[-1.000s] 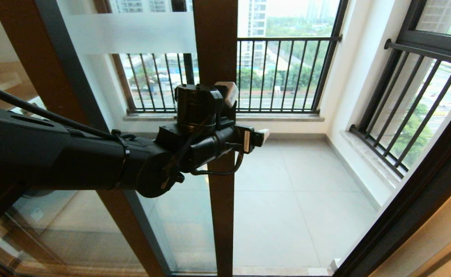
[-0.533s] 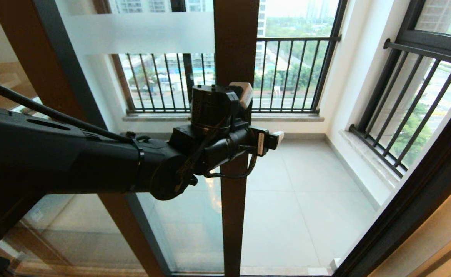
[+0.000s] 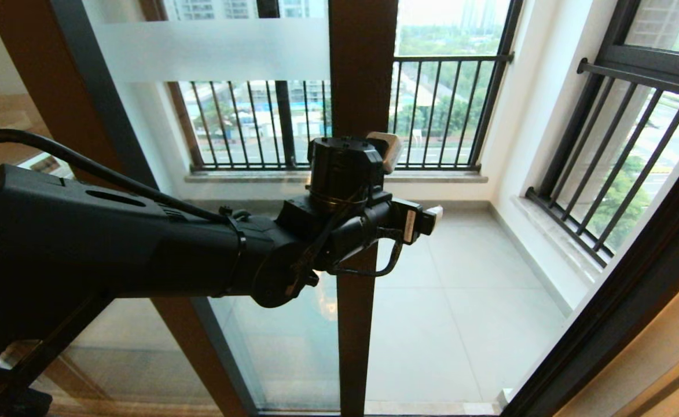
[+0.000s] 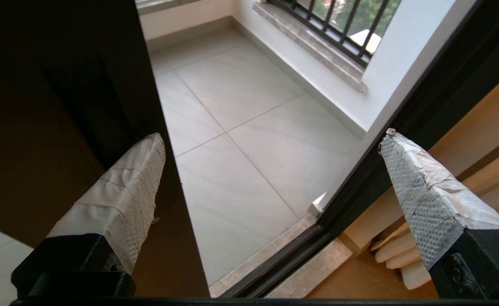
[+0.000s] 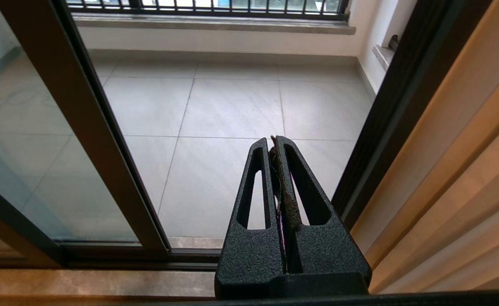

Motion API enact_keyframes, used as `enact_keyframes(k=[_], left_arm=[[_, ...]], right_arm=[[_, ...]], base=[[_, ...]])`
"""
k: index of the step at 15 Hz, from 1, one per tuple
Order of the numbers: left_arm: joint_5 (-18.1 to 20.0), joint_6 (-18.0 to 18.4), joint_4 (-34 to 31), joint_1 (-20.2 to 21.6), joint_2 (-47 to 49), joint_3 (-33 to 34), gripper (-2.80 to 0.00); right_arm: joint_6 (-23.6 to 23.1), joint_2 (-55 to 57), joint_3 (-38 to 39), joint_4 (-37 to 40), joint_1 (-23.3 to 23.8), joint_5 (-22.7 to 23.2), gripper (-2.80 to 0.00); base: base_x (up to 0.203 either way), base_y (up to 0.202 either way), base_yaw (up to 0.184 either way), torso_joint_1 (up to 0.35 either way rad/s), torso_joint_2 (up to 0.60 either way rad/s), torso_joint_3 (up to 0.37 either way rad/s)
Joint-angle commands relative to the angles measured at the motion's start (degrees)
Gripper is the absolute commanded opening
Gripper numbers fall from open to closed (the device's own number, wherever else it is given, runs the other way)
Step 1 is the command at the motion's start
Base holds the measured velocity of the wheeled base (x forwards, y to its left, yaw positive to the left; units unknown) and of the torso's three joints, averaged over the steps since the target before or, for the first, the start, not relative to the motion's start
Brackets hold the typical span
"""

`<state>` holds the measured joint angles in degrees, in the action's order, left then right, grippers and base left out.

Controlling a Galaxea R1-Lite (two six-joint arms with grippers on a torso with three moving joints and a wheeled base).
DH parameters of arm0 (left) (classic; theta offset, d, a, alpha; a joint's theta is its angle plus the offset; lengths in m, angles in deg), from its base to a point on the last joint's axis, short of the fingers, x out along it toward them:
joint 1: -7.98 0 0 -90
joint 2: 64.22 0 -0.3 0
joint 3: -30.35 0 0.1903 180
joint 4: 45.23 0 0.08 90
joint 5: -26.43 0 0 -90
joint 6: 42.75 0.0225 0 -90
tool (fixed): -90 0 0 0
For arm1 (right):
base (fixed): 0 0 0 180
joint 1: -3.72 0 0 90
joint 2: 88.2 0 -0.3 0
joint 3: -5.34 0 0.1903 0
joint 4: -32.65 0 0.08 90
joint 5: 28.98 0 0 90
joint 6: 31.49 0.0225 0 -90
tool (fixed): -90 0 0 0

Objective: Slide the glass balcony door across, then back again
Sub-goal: Close the slid door

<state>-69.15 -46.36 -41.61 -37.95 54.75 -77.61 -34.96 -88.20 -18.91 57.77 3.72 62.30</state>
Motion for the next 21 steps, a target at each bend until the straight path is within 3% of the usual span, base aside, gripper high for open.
enact_keyframes(k=[1,3,7,10,13,15,16,18,21], left_arm=[[-1.78,-0.15,0.18,-0.2,-0.2,0.6,0.0],[-4.04,-0.27,0.38,-0.59,-2.25,2.67,0.0],[-4.35,-1.48,0.52,-1.25,-7.75,6.43,0.0],[-4.36,-1.66,0.17,-1.18,-8.92,5.28,0.0],[-4.24,-1.17,-3.97,-1.14,-8.28,-0.32,0.0],[-3.65,-0.98,-10.41,-0.85,-6.77,-10.06,0.0],[-3.26,-0.94,-12.64,-0.82,-4.83,-13.91,-2.8],[-2.79,-0.87,-15.4,-1.07,-0.87,-19.6,-2.8],[-3.25,-1.42,-19.63,0.56,-1.78,-17.39,-2.8]], right_arm=[[-0.05,0.0,0.0,0.0,0.0,0.04,-2.8],[-0.05,0.0,0.0,0.0,0.0,0.04,-2.8],[-0.05,0.0,0.0,0.0,0.0,0.04,-2.8],[-0.05,0.0,0.0,0.0,0.0,0.04,-2.8],[-0.05,0.0,0.0,0.0,-0.06,0.04,-2.8],[-0.05,0.0,0.0,0.0,-0.03,0.04,-2.8],[-0.05,0.0,0.0,0.0,0.0,0.04,-2.8],[-0.05,0.0,0.0,0.07,0.0,0.04,-2.8],[-0.05,0.0,0.0,0.0,0.0,0.04,-2.8]], base=[[0.0,0.0,0.0,0.0,0.0,0.0],[0.0,0.0,0.0,0.0,0.0,0.0],[0.0,0.0,0.0,0.0,0.0,0.0],[0.0,0.0,0.0,0.0,0.0,0.0],[0.0,0.0,0.0,0.0,0.0,0.0],[0.0,0.0,0.0,0.0,0.0,0.0],[0.0,0.0,0.0,0.0,0.0,0.0],[0.0,0.0,0.0,0.0,0.0,0.0],[0.0,0.0,0.0,0.0,0.0,0.0]])
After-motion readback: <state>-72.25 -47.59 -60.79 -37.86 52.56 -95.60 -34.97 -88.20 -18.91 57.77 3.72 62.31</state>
